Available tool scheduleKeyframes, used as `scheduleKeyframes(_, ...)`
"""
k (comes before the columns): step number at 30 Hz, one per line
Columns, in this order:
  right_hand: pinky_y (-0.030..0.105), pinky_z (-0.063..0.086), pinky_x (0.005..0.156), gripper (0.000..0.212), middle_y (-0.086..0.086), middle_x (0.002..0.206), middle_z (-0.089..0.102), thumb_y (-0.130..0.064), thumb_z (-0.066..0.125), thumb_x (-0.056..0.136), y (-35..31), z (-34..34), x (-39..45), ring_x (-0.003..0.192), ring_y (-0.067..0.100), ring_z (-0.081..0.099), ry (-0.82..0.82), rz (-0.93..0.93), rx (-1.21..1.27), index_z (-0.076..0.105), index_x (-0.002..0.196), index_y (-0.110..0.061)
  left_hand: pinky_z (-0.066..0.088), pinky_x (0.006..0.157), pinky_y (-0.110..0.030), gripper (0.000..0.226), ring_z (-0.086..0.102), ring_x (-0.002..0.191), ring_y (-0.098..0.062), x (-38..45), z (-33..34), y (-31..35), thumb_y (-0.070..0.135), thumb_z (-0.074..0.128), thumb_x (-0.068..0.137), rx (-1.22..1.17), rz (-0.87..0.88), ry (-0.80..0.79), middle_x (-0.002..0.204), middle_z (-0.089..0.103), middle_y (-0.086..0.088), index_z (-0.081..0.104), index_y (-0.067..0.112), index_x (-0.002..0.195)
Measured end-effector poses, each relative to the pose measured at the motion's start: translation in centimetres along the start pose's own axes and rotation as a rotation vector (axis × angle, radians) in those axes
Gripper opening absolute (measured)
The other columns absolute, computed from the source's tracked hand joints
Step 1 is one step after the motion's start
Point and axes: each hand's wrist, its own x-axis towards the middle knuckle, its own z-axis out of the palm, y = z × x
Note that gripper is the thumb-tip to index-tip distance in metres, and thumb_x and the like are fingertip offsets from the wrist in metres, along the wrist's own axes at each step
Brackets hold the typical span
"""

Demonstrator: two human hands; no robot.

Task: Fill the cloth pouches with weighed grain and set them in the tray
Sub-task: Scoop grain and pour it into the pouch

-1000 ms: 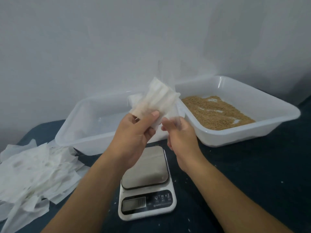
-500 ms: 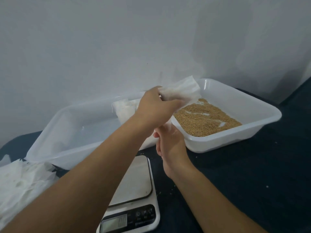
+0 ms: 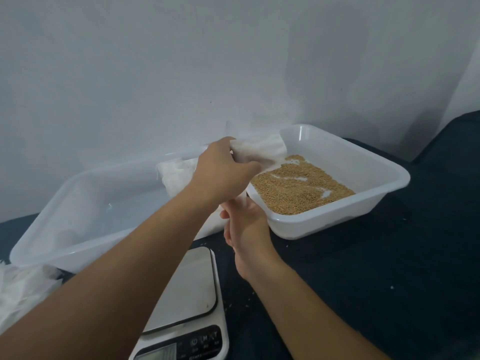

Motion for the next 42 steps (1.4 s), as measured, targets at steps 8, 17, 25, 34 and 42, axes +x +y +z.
scheduleKeyframes(8, 0.015, 0.031, 0.037, 0.014, -0.01, 0.065, 0.055, -0.029, 0.063, 0.096, -0.01, 0.0, -0.19, 0.036, 0.003, 0.037, -0.003, 0.005, 0.017, 0.061, 0.089, -0.018, 0.053, 0.066, -0.032, 0.024, 0.071, 0.082, -0.02, 0.05, -0.11, 0.04, 0.025, 0.08, 0.079, -0.004, -0.021, -0.014, 0.089, 0.074, -0.004, 0.07, 0.016, 0.099)
scheduleKeyframes(17, 0.012, 0.03, 0.035, 0.016, -0.016, 0.045, 0.048, -0.028, 0.062, 0.096, 0.0, 0.05, -0.14, 0.033, 0.003, 0.036, -0.006, 0.004, -0.001, 0.058, 0.086, -0.016, 0.055, 0.069, -0.032, 0.024, 0.072, 0.083, -0.02, 0.11, -0.53, 0.0, 0.022, 0.081, 0.079, -0.02, -0.034, -0.056, 0.091, 0.075, -0.003, 0.072, 0.017, 0.101)
scheduleKeyframes(25, 0.017, 0.033, 0.041, 0.015, -0.007, 0.067, 0.054, -0.029, 0.061, 0.096, -0.05, 0.08, -0.2, 0.036, 0.003, 0.037, -0.013, 0.005, -0.017, 0.06, 0.089, -0.016, 0.051, 0.064, -0.03, 0.024, 0.067, 0.076, -0.015, 0.08, -0.47, 0.03, 0.021, 0.079, 0.08, 0.005, -0.023, -0.06, 0.087, 0.073, 0.001, 0.072, 0.018, 0.103)
scheduleKeyframes(34, 0.019, 0.033, 0.043, 0.014, -0.008, 0.073, 0.058, -0.031, 0.06, 0.097, 0.04, 0.11, -0.12, 0.036, 0.003, 0.039, -0.009, 0.013, -0.022, 0.062, 0.09, -0.019, 0.046, 0.062, -0.024, 0.022, 0.063, 0.071, -0.01, -0.02, -0.12, -0.22, 0.023, 0.079, 0.08, 0.018, -0.023, -0.056, 0.082, 0.07, 0.006, 0.072, 0.022, 0.101)
scheduleKeyframes(42, 0.018, 0.032, 0.041, 0.015, -0.007, 0.07, 0.056, -0.031, 0.059, 0.097, -0.13, 0.17, -0.02, 0.034, 0.003, 0.039, -0.004, 0.026, -0.05, 0.061, 0.088, -0.019, 0.048, 0.062, -0.022, 0.025, 0.066, 0.075, -0.005, -0.13, -0.16, -0.11, 0.026, 0.082, 0.079, 0.015, -0.017, -0.046, 0.083, 0.071, 0.01, 0.072, 0.025, 0.102)
